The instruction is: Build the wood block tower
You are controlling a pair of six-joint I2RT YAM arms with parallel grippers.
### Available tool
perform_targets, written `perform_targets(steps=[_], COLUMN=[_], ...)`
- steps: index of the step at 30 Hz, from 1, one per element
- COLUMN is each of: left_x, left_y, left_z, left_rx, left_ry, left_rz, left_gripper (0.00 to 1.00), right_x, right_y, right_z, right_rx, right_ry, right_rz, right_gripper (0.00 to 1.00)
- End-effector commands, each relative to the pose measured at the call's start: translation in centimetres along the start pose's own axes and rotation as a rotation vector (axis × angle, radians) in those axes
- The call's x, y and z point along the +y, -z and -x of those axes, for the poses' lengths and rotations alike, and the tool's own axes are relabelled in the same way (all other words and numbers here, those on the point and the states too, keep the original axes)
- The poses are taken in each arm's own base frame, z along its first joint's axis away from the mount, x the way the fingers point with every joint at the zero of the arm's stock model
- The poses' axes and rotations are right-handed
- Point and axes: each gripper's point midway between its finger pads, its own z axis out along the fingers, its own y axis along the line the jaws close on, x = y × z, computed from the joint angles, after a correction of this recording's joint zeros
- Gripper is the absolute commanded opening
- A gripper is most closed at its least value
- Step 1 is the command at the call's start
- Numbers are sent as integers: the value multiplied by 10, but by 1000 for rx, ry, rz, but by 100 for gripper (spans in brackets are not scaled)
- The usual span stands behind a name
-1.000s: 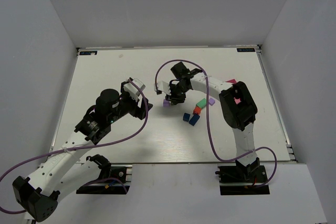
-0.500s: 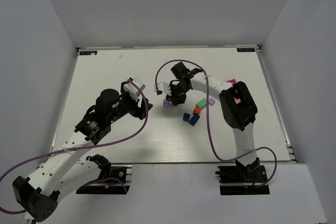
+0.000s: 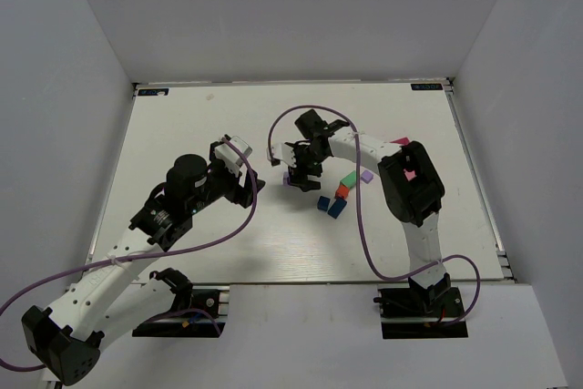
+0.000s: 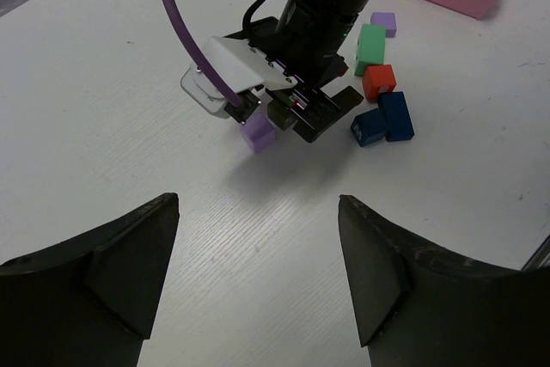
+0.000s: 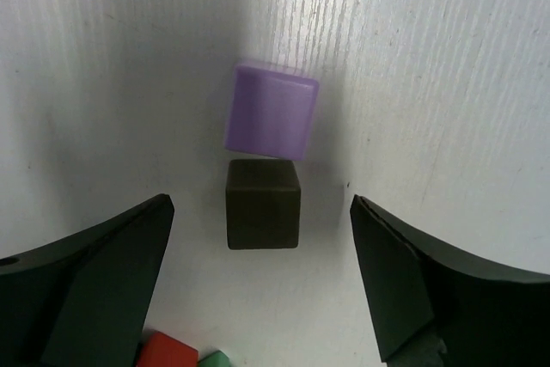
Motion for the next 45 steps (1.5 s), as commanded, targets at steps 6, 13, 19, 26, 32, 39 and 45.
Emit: perform_targets(steps=[6, 13, 19, 26, 32, 39, 45], left_x=[-2, -3, -7, 9, 9, 4, 4], left_y=[3, 3, 1, -24, -31, -22, -21], left_z=[7, 4, 10, -4, -35, -33, -35], left_rx=[-29, -18, -46, 110, 224, 181, 180], left_ry=[6, 35, 127, 149, 118, 108, 108], left_rz=[-13, -9, -14, 76, 71, 43, 43], left_gripper=[86, 97, 100, 91, 47, 58, 63], right_x=[-13, -5, 8, 42, 42, 55, 51], right_y=[39, 91, 139, 130, 136, 121, 105], right_z=[8, 2, -11, -34, -43, -54, -66], right_rx=[3, 3, -50, -105, -92, -73, -41], right_ry=[4, -9, 39, 257, 314, 477, 548], right_rz=[-103, -223, -357, -235, -187, -139, -114], right_gripper=[90, 90, 90, 64, 51, 58, 58])
